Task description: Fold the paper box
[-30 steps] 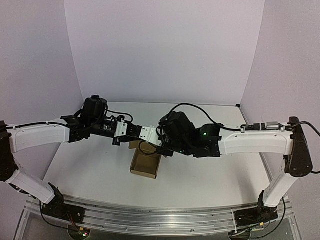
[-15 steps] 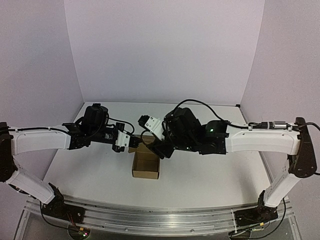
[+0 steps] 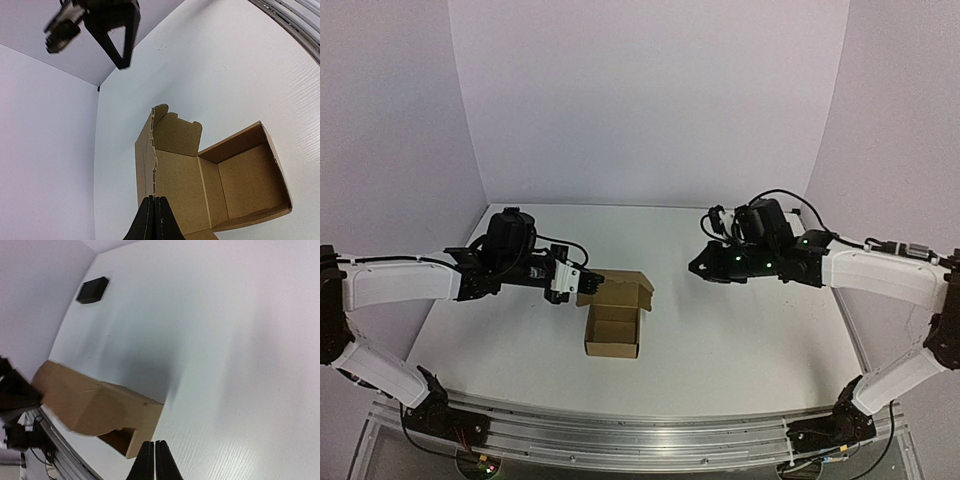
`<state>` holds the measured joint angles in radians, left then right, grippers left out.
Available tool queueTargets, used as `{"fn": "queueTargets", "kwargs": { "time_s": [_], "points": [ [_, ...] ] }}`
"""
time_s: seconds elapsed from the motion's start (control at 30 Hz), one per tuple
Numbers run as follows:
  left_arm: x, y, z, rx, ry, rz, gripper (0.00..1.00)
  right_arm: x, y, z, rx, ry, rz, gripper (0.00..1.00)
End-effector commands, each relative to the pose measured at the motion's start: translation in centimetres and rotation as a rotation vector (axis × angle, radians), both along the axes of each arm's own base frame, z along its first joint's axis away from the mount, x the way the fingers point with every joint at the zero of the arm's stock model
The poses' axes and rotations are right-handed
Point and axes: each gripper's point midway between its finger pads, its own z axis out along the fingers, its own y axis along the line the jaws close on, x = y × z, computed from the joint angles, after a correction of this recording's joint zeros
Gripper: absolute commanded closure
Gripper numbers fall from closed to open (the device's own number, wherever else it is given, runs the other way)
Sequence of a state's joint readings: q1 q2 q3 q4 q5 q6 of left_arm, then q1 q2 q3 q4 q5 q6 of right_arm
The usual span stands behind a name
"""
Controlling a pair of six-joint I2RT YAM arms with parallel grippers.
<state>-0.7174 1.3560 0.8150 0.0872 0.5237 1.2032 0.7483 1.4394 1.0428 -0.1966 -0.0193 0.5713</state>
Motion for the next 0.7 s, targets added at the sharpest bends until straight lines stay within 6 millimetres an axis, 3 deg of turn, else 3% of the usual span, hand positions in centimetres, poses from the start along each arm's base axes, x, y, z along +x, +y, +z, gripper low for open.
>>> {"fn": "queueTargets", "kwargs": {
  "time_s": [0.0, 0.07, 0.33, 0.5, 0.67],
  "points": [
    [-0.9, 0.0, 1.7, -0.046, 0.003, -0.022, 1.0, 1.7, 1.5, -4.6, -0.009, 0.158, -0.09, 1.0],
    [-1.0, 0.0, 1.5, -0.049, 0.015, -0.021, 1.0, 2.0, 2.8, -6.4, -0.005, 0.213, -0.076, 1.0],
    [-0.9, 0.0, 1.5, -0.056, 0.01, -0.013, 1.0, 1.0, 8.4, -7.2, 0.073, 0.249, 0.063, 1.0],
    [-0.6, 0.0, 1.5, -0.063, 0.019, 0.001, 1.0, -0.3, 9.6, -8.4, 0.079, 0.284, 0.052, 1.0],
    [-0.2, -0.1, 1.9, -0.078, 0.053, 0.027, 1.0, -0.9, 9.8, -8.1, 0.085, 0.287, 0.017, 1.0]
  ]
}}
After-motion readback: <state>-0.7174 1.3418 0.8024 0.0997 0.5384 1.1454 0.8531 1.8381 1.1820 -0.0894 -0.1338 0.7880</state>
